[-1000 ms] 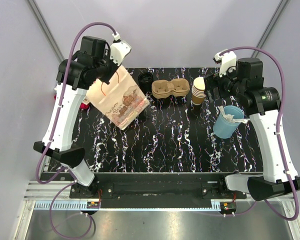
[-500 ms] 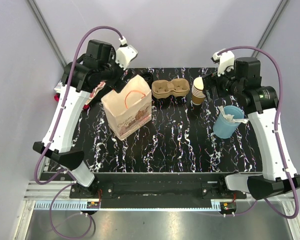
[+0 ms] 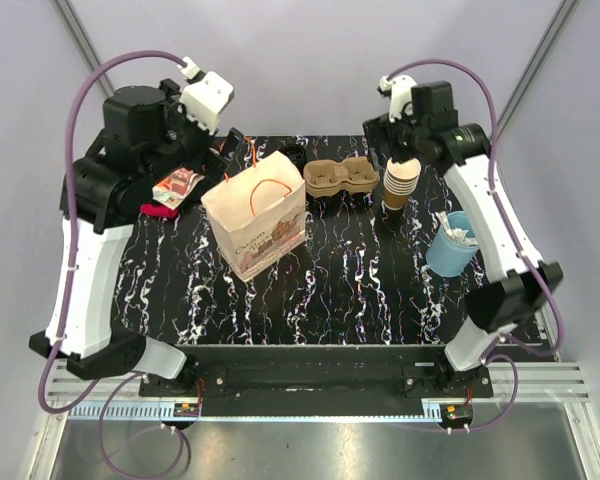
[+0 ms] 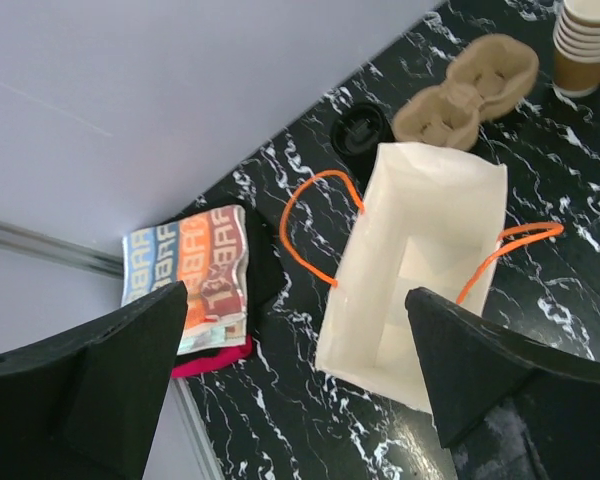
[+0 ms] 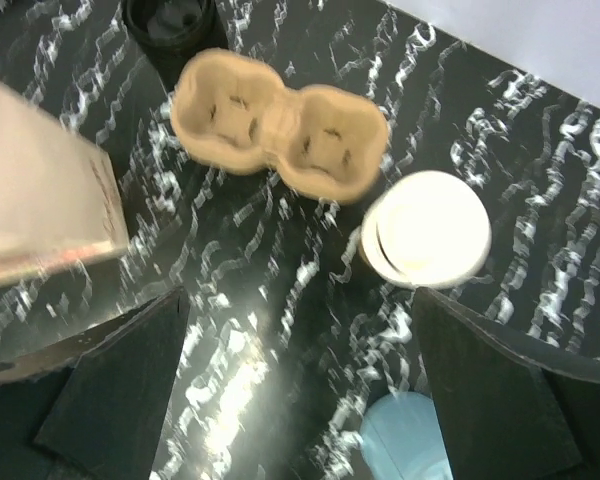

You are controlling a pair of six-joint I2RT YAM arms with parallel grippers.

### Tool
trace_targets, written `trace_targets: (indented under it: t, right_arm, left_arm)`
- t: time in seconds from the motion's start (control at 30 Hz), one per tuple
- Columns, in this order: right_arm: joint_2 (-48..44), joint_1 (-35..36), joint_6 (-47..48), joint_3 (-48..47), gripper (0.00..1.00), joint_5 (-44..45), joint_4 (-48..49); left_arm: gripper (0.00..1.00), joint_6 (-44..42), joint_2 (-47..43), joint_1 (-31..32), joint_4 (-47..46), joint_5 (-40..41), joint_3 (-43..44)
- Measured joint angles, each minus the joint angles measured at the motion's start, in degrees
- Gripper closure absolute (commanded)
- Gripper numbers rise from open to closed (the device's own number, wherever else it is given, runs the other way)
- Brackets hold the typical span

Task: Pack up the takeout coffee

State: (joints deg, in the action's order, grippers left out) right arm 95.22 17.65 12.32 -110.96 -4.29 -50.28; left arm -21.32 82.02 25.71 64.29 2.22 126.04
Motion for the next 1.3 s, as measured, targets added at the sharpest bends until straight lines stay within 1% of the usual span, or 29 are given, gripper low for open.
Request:
trace_targets:
  t: [0.07,0.13,0.23,0.4,0.53,0.63,0.73,0.97,1.3]
  right_arm:
    - [3.9,0.7,-2.2,-3.4,0.03,0.8,0.5]
    - [8.7,1.5,-4.5,-8.0,0.03,1.9,1.1]
    - [15.9,2.7,-6.6,-14.6,0.06,3.1,0.9]
    - [30.7,4.8,-8.9,-28.5,0.10,5.5,-0.2]
    - [38.6,5.2,-10.2,-34.4,0.17,7.2,-1.2]
    - [42.3,5.2,-11.5,-36.0,0.20,8.3,-2.0]
    - [45.0,5.2,-12.7,-36.1,0.21,8.9,-2.1]
    - [49.9,5.2,-13.9,-36.1,0.25,9.5,-1.7]
    - [52.1,5.2,-14.9,-36.1,0.27,11.0,1.1]
  left_arm:
    - [0.01,0.3,-1.9,0.0,-2.2,1.4,-2.2]
    - [0.01,0.6,-5.2,-0.6,-5.0,3.3,-7.0]
    - [0.01,1.7,-7.8,-2.7,-6.6,5.5,-11.7]
    - [0.01,4.1,-8.3,-10.4,-9.6,7.7,-18.2]
    - [0.01,5.1,-9.8,-15.7,-12.6,7.5,-26.0]
    - [0.01,5.6,-11.7,-17.6,-14.0,7.0,-30.6]
    - [0.01,6.7,-13.2,-18.7,-15.7,6.1,-32.9]
    - [0.01,8.5,-14.6,-19.7,-18.3,4.1,-34.4]
    - [0.01,10.1,-14.9,-21.0,-18.6,1.0,-36.7]
